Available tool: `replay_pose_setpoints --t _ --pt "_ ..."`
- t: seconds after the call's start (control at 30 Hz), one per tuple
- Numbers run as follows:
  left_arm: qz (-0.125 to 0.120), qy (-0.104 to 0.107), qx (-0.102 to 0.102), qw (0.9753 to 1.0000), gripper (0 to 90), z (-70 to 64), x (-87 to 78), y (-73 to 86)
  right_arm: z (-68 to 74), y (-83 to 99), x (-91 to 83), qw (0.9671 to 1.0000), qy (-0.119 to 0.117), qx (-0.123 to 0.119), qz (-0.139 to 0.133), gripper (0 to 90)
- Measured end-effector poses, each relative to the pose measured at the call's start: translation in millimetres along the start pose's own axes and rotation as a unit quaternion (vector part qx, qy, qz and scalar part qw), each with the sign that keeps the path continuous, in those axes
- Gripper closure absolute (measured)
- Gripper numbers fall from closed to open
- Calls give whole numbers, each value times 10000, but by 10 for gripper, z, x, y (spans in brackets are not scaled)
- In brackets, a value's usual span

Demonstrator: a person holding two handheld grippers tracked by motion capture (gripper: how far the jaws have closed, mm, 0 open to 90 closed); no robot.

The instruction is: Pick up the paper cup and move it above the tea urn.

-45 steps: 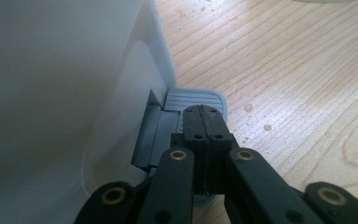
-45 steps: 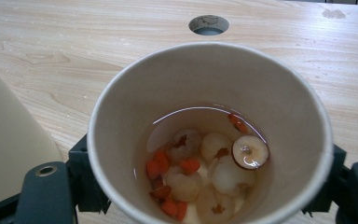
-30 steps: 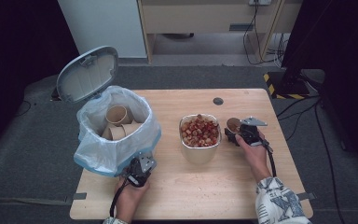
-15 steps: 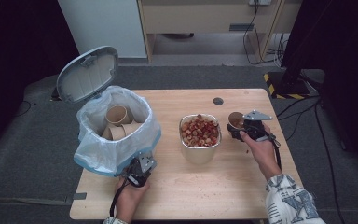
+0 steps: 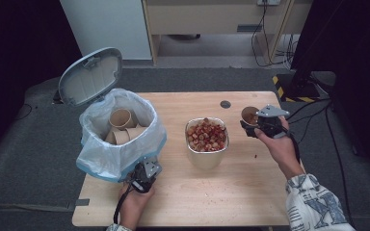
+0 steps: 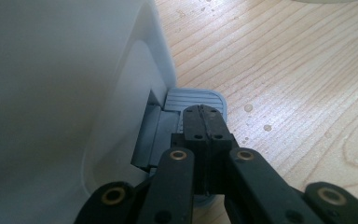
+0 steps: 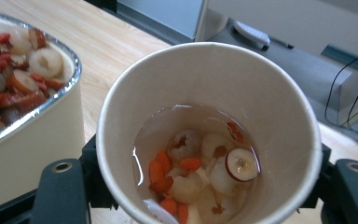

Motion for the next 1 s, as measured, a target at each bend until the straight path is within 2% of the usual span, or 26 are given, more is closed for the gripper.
replay_pose_setpoints --t 0.23,0.53,1.0 --pt "-4 8 -2 10000 893 1 0 1 -52 -125 -109 9998 42 -154 -82 306" --pt "-3 4 2 10000 893 0 0 0 -48 -256 -212 9995 -30 -290 -142 322" --pt "-2 1 7 10000 894 -1 0 0 -109 -444 -342 9988 37 -377 -296 321"
Point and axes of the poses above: each handheld gripper's, and its own axes: x roughly forward along the jaws, y roughly out of its underside, z roughly to its left, the point moved 8 cm from there along x, roughly forward along the jaws, and after that the axes turned 14 degrees about z, right-handed, at the moved point
